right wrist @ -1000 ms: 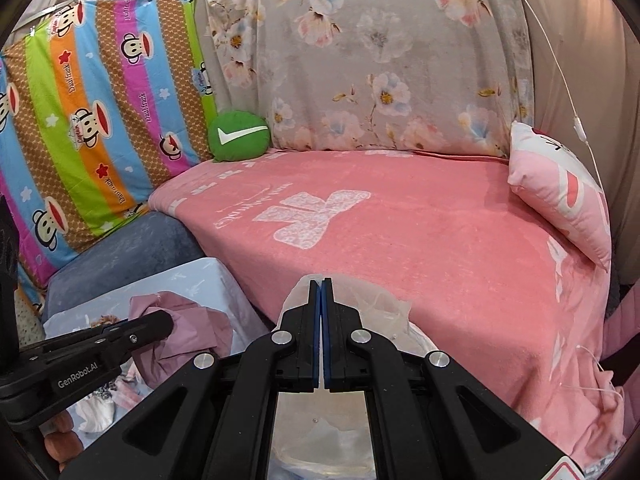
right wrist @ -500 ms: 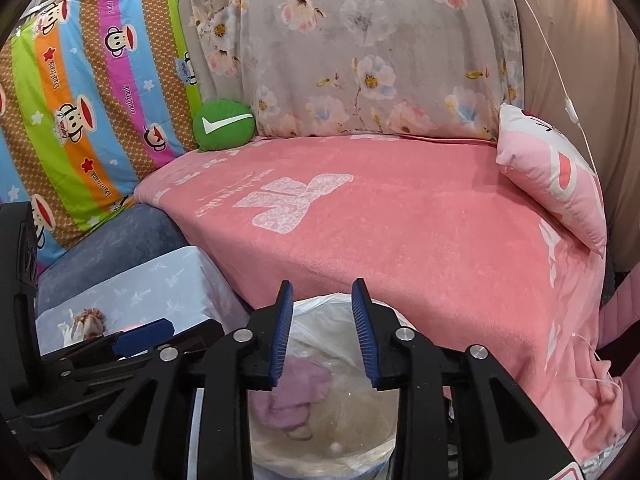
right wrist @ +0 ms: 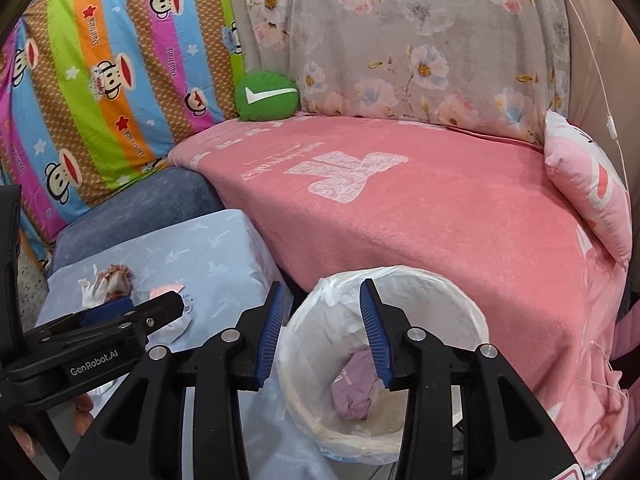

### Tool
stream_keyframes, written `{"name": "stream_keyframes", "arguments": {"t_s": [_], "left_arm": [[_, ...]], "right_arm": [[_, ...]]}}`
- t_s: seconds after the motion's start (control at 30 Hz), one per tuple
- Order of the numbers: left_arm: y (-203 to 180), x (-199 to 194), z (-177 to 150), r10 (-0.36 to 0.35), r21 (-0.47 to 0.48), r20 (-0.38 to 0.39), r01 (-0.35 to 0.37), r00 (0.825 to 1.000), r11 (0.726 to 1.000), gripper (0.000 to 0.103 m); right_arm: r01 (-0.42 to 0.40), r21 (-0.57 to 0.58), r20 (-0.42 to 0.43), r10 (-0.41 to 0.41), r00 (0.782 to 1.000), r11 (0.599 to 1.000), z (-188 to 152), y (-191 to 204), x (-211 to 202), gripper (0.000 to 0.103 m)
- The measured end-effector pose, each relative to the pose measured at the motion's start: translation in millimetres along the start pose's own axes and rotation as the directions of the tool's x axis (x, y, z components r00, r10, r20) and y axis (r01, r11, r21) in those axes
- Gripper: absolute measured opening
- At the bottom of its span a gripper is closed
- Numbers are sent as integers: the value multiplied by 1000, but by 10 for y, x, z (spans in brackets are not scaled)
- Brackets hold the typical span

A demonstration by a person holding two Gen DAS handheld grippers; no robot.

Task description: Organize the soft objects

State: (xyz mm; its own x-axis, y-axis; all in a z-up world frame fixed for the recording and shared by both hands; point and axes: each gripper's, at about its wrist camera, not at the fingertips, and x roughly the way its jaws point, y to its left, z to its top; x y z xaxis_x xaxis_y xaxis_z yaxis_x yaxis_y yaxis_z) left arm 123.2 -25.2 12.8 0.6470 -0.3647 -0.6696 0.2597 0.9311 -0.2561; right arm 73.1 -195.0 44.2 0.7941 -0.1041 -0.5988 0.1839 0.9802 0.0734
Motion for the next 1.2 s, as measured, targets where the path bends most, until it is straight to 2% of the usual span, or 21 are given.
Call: {"name": "stream_keyframes", "arguments": {"t_s": [0.07,0.13,0.2,0.4,0.7,0.77,0.87,0.93,0.97,1.0,1.1,1.2], "left_arm": [[172,-30,-40,44,-13,-1,-44,999,999,79],[336,-59,-76,88,-31,-6,-89,996,996,88],[511,-98,-122,146,-53,-2,-146,989,988,92],[1001,-176,-272,250,-84,-25,-251,968,964,92],[1562,-209,-554,219,-186,-91,-232,972,955,90],[1637,-200,-596,199,-199,-102,-216,975,956,82],[1738,-157,-634,166,-222,-130,-192,978,956,62],[1828,-138,-671,134,-245,-146,-167,980,955,41],[1860,-137,-681,120,-256,-148,-155,982,954,36],[1899,-142,-695,100,-269,-148,-138,984,953,26],[1971,-186,-719,74,-287,-141,-112,987,951,11],[2008,-273,-715,85,-284,-120,-116,989,952,7]], "right_arm": [[-21,-19,-10,21,1000,1000,-41,172,29,42],[-30,-39,-19,29,999,999,-90,321,50,45],[-47,-51,-34,46,998,998,-126,476,90,45],[-102,-89,-78,96,992,991,-270,935,185,45],[-158,-162,-134,137,981,974,-488,1552,325,45],[-167,-165,-147,143,979,972,-529,1655,357,45],[-184,-164,-172,155,973,969,-594,1782,413,45],[-190,-174,-181,158,971,966,-624,1877,445,45],[-192,-182,-183,158,970,965,-642,1923,459,45],[-194,-191,-187,159,970,962,-663,1980,476,45],[-200,-202,-202,159,966,959,-709,2097,543,45],[-218,-199,-226,172,959,956,-757,2194,619,45]]}}
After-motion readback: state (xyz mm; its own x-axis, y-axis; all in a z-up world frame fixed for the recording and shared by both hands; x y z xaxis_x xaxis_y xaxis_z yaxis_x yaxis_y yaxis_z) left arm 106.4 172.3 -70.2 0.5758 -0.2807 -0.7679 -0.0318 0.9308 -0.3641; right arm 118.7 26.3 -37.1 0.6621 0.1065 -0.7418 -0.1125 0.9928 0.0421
